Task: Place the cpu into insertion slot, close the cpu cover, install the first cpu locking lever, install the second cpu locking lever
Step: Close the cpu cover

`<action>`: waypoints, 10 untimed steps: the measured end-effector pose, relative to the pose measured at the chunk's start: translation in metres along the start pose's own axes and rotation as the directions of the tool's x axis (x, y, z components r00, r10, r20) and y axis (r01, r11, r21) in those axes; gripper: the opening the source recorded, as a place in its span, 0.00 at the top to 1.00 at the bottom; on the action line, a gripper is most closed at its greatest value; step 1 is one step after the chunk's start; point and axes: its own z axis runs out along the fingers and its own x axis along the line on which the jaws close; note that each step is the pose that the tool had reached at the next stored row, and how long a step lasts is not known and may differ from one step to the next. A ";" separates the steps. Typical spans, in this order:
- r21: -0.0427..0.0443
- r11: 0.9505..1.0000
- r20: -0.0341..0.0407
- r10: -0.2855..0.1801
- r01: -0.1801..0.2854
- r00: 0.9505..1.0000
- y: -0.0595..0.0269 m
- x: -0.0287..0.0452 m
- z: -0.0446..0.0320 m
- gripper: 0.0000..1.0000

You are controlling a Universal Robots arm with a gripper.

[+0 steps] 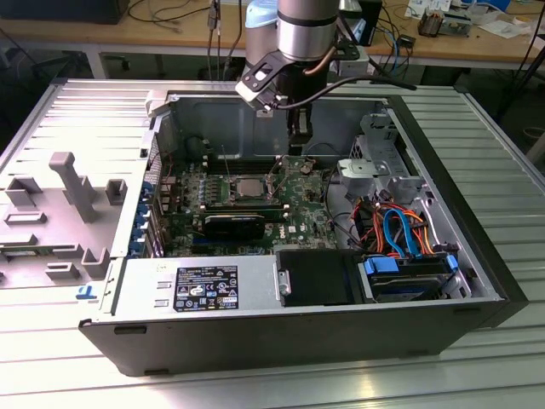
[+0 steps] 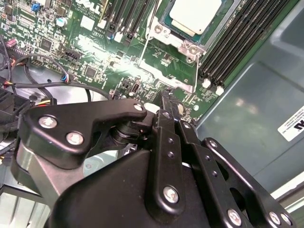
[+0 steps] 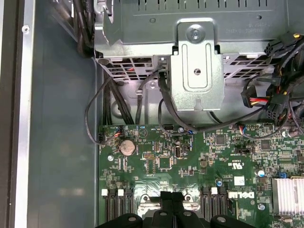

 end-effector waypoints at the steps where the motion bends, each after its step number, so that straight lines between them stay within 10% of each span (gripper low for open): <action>1: 0.000 1.000 0.000 0.000 0.000 1.000 0.0002 0.0000 0.0000 0.89; 5: 0.002 1.000 0.000 0.000 0.000 1.000 0.0027 0.0001 0.0015 0.89; 10: 0.026 1.000 0.003 -0.014 0.013 1.000 0.0097 0.0002 0.0095 0.89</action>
